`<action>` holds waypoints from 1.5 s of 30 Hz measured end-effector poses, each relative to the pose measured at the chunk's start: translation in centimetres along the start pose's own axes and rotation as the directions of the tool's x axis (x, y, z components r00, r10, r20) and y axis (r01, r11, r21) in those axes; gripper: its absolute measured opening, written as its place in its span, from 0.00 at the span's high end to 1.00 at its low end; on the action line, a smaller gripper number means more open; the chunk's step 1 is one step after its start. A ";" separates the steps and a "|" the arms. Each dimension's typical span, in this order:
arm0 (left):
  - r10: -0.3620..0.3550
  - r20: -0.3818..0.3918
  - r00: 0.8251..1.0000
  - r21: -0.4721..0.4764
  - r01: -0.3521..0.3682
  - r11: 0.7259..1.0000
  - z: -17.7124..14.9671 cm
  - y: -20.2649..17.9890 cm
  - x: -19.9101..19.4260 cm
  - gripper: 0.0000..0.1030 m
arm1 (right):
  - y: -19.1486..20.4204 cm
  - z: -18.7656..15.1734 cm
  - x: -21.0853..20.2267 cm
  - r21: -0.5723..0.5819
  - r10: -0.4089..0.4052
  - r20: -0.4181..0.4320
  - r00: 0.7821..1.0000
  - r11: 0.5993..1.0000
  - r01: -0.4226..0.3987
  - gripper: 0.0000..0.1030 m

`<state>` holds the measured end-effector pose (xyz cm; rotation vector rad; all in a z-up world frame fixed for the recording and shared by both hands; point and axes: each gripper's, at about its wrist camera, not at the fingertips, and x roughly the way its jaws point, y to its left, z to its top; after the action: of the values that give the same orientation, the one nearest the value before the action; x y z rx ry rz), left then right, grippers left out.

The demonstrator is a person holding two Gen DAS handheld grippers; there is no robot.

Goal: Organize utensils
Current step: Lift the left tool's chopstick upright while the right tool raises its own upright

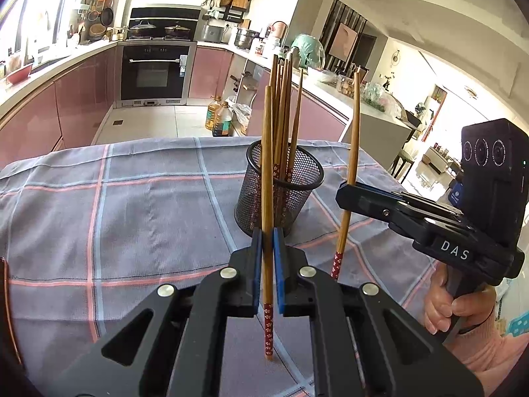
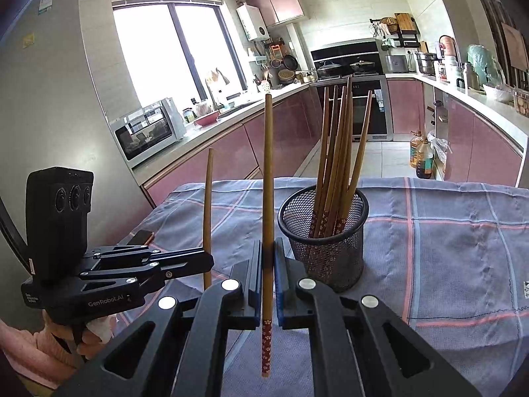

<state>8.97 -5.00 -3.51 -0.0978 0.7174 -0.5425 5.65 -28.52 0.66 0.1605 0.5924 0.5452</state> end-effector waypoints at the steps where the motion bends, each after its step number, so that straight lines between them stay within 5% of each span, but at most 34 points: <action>1: 0.001 0.003 1.000 0.001 -0.001 1.000 0.0 0.0 -0.1 0.93 | 0.0 0.0 0.0 0.000 0.000 0.001 1.000 1.000 0.000 0.94; 45: -0.014 0.063 0.998 0.028 0.012 1.000 2.2 -0.7 -1.5 0.93 | 0.2 2.1 -0.7 -0.018 -0.013 0.068 0.998 1.000 0.014 0.94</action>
<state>9.13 -5.08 -0.72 -0.0933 0.6482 -0.5594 6.25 -28.68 2.81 0.1567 0.5215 0.5297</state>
